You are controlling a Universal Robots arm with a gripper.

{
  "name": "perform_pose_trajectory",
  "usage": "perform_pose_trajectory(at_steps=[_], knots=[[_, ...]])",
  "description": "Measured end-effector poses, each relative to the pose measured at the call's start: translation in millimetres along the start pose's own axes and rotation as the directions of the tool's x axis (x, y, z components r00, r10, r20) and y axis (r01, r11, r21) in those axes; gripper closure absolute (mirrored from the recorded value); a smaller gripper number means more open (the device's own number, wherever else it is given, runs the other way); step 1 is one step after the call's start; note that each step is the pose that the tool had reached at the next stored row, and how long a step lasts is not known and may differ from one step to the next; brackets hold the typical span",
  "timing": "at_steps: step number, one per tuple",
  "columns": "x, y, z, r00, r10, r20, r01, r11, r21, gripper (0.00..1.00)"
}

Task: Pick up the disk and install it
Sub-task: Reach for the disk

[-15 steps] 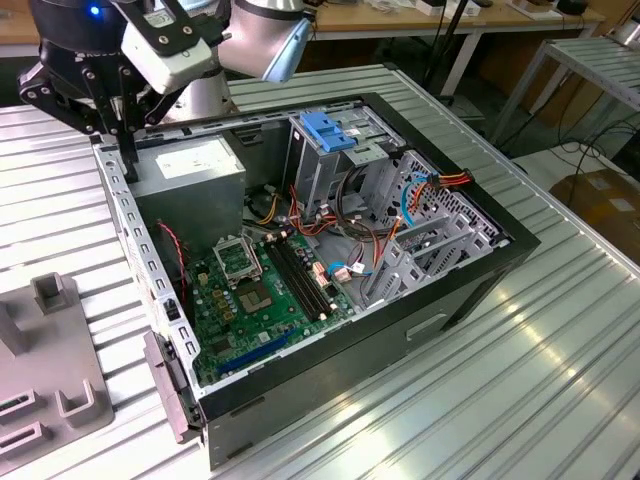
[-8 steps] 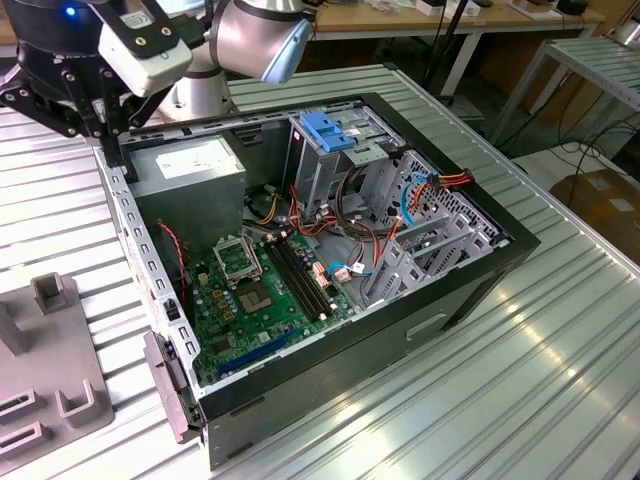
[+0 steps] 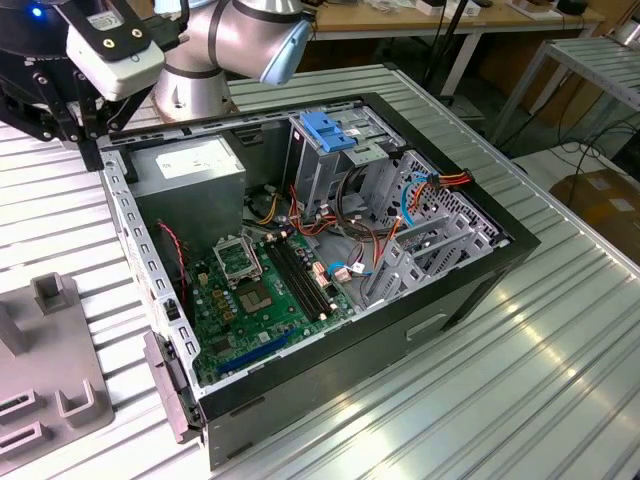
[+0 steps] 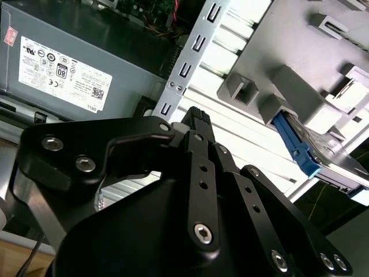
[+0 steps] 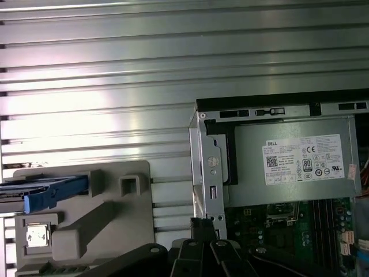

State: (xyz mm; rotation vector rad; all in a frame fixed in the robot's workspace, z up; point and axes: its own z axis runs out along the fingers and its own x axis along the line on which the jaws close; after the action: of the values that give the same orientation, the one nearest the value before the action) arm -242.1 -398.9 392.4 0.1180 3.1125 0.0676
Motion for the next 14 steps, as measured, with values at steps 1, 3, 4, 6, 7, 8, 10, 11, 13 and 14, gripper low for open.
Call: perform_pose_trajectory(at_steps=[1,3,4,6,7,8,10,11,13,14], knots=[[1.7,-0.1,0.0,1.0000,0.000,0.0001,0.000,1.0000,0.0000,0.90],[7.3,-0.6,-0.1,1.0000,0.000,0.0001,0.000,1.0000,-0.0001,0.90],[8.8,-0.7,-0.1,1.0000,0.000,0.0001,0.000,1.0000,0.0000,0.90],[14.0,-1.1,-0.3,1.0000,0.000,0.0000,0.000,1.0000,0.0001,0.90],[15.8,-1.2,-0.3,1.0000,0.000,0.0000,0.000,1.0000,0.0000,0.90],[17.6,-1.3,-0.4,1.0000,0.000,0.0001,0.000,1.0000,0.0000,0.90],[22.5,-1.7,-0.5,1.0000,0.000,0.0001,0.000,1.0000,0.0000,0.90],[24.4,-1.9,-0.5,1.0000,0.000,0.0000,0.000,1.0000,0.0000,0.90],[29.2,-2.2,-0.6,1.0000,0.000,0.0001,0.000,1.0000,0.0000,0.90],[31.1,-2.4,-0.6,1.0000,0.000,0.0001,0.000,1.0000,0.0000,0.90]])
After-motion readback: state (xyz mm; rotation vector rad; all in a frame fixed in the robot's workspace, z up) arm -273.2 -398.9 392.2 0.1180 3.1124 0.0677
